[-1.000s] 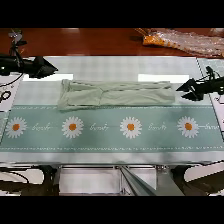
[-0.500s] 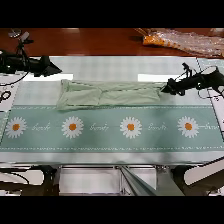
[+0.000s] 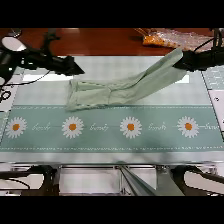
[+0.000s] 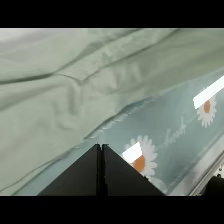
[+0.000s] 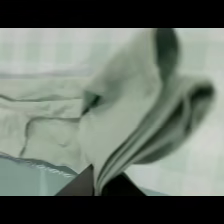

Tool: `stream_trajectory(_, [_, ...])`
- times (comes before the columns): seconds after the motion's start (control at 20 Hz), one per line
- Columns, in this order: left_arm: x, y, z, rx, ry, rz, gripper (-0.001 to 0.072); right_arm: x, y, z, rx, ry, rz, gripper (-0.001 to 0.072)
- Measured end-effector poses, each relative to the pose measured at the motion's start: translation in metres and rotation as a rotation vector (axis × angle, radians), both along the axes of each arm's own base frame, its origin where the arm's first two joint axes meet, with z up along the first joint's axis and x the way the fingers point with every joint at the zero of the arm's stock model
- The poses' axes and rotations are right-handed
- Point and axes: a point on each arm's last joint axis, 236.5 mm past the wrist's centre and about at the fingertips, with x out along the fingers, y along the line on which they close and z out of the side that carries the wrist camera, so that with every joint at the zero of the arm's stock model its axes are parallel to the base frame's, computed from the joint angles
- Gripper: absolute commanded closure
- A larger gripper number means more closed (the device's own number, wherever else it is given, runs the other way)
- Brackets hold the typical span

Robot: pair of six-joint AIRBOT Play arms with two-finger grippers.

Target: Fold the shirts.

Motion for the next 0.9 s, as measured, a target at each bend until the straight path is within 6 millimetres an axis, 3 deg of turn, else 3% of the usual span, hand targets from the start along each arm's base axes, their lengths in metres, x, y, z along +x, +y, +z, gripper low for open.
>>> stream_trajectory(0.2, [-0.032,-0.073,-0.007,0.054,-0.020,-0.090,0.0689,-0.035,0.017,0.039,-0.068,-0.041,0.028,0.0695])
stream_trajectory(0.45, [-0.065,-0.150,-0.031,0.084,-0.039,-0.136,0.0689,-0.076,0.021,0.067,-0.113,-0.046,0.029,0.0694])
stream_trajectory(0.7, [-0.095,-0.204,-0.081,0.111,0.008,-0.183,0.0688,-0.111,0.021,0.084,-0.131,-0.039,0.027,0.0694])
stream_trajectory(0.9, [-0.114,-0.239,-0.110,0.067,0.079,-0.178,0.0688,-0.129,0.021,0.093,-0.137,-0.037,0.026,0.0694])
